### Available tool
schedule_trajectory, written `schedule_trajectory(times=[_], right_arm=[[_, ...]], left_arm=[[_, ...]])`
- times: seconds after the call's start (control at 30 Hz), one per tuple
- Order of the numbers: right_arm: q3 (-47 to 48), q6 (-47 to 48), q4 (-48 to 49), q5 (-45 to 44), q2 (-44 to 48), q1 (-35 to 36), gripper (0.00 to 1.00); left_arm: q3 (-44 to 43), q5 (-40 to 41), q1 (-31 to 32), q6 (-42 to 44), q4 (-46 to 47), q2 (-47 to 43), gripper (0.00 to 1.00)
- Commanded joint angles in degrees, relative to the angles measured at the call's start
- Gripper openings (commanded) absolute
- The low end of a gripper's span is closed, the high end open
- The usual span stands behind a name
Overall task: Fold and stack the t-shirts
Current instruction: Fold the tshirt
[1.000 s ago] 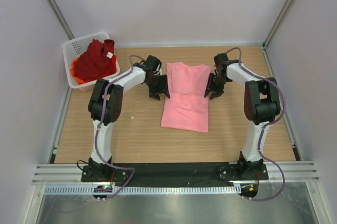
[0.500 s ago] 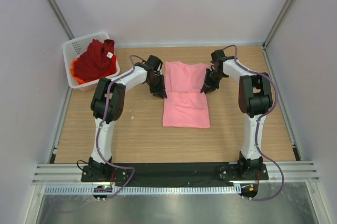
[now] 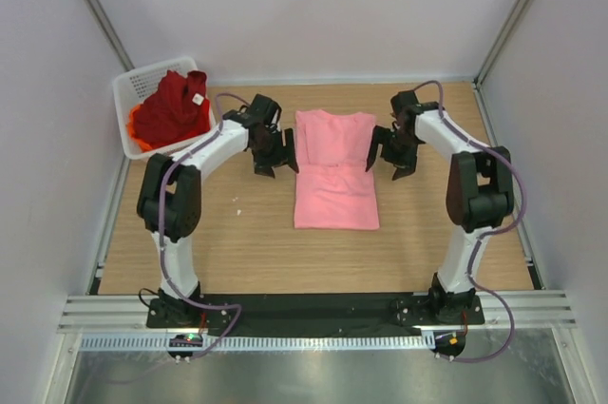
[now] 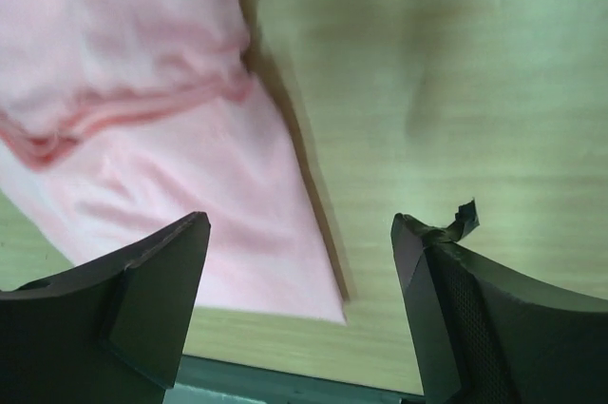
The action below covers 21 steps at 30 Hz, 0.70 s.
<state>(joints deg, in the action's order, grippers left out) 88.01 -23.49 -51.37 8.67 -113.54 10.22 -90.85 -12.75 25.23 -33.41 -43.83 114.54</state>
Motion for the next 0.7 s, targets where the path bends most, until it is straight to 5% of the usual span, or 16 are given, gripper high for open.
schedule_trajectory(times=[0.0,0.13,0.3,0.67], right_arm=[[-9.49,-0.77,-1.37,3.01,12.97,-0.29,0.85],[-25.82,-4.37,4.25,7.67,22.03,-0.29,0.85],[-35.52,-5.87,11.03,10.67,26.87,-0.29,0.76],[-39.84,-4.20,18.76,9.79,24.51,-0.20,0.65]], left_arm=[[10.49,-3.15,0.78,-2.36,-0.12,-11.25,0.72],[24.20,-6.57,4.29,-8.50,5.06,-18.82,0.71],[34.94,-7.99,7.55,-13.17,16.05,-23.74,0.72],[32.67,-5.44,6.94,-7.73,18.52,-18.76,0.64]])
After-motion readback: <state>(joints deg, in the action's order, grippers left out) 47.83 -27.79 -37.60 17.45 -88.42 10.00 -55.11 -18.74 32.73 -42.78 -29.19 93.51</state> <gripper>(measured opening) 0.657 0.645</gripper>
